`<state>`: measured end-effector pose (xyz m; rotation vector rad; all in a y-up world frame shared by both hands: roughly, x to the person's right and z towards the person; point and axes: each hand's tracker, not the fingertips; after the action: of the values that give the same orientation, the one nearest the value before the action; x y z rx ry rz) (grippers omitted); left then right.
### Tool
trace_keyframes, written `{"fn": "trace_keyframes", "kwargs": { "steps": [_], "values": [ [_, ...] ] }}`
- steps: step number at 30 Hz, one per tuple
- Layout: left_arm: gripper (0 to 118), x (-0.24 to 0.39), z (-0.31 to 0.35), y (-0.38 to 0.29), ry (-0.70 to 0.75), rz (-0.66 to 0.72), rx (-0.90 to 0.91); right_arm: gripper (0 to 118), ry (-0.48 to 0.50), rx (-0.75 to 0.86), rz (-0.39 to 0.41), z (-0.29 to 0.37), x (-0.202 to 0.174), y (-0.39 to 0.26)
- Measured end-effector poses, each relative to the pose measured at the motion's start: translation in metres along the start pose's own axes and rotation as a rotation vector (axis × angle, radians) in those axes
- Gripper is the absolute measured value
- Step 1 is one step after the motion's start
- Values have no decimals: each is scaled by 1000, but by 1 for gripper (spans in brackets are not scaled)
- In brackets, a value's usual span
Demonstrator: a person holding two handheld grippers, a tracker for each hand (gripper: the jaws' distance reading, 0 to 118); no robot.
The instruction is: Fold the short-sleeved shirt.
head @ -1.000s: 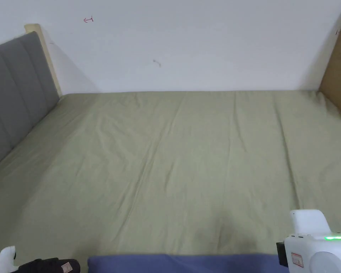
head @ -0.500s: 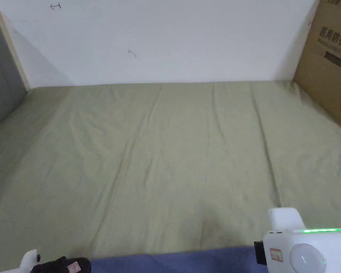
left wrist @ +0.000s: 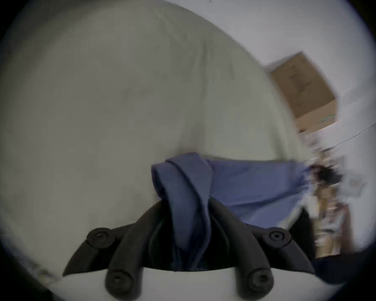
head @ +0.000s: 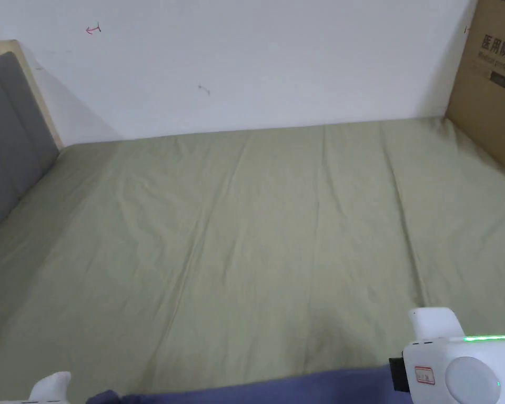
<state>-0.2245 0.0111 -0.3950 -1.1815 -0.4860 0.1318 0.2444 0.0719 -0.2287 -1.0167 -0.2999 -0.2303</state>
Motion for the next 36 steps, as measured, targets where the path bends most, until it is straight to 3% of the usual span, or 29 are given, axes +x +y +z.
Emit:
{"fn": "trace_keyframes", "kwargs": {
  "steps": [2,5,12,17,18,21,22,25,28,30,31,32,33,34,36],
  "values": [
    [10,23,6,-5,154,-111,13,4,-1,10,1,2,2,-2],
    [10,60,14,-7,184,-163,47,4,21,16,3,5,4,-5],
    [10,149,22,11,-182,-18,38,4,50,35,-16,16,20,-14],
    [12,225,-21,12,-268,-119,-50,4,39,56,-32,26,38,-19],
    [20,243,-36,7,-309,-129,-109,4,39,59,-46,27,43,-21],
    [89,266,-73,-3,-329,-122,-233,4,32,62,-68,32,53,-24],
    [97,269,-82,-6,-382,-95,-251,4,33,62,-74,33,56,-25],
    [103,274,-89,-12,-513,-8,-239,4,31,62,-82,35,61,-27],
    [107,270,-74,-9,-542,-24,-170,4,26,65,-82,34,63,-28],
    [102,264,-61,-4,-420,-88,-139,4,30,62,-85,32,64,-27],
    [84,261,-49,-1,-380,-129,-107,4,34,60,-87,31,64,-26],
    [58,256,-41,-2,-358,-160,-66,4,37,60,-88,31,64,-26],
    [25,250,-34,-3,-346,-170,-35,4,40,61,-88,31,63,-25],
    [2,246,-31,-4,-324,-166,-36,4,42,63,-85,31,63,-24],
    [2,240,-33,-6,-285,-141,-64,4,46,67,-79,31,61,-22]
  ]
}}
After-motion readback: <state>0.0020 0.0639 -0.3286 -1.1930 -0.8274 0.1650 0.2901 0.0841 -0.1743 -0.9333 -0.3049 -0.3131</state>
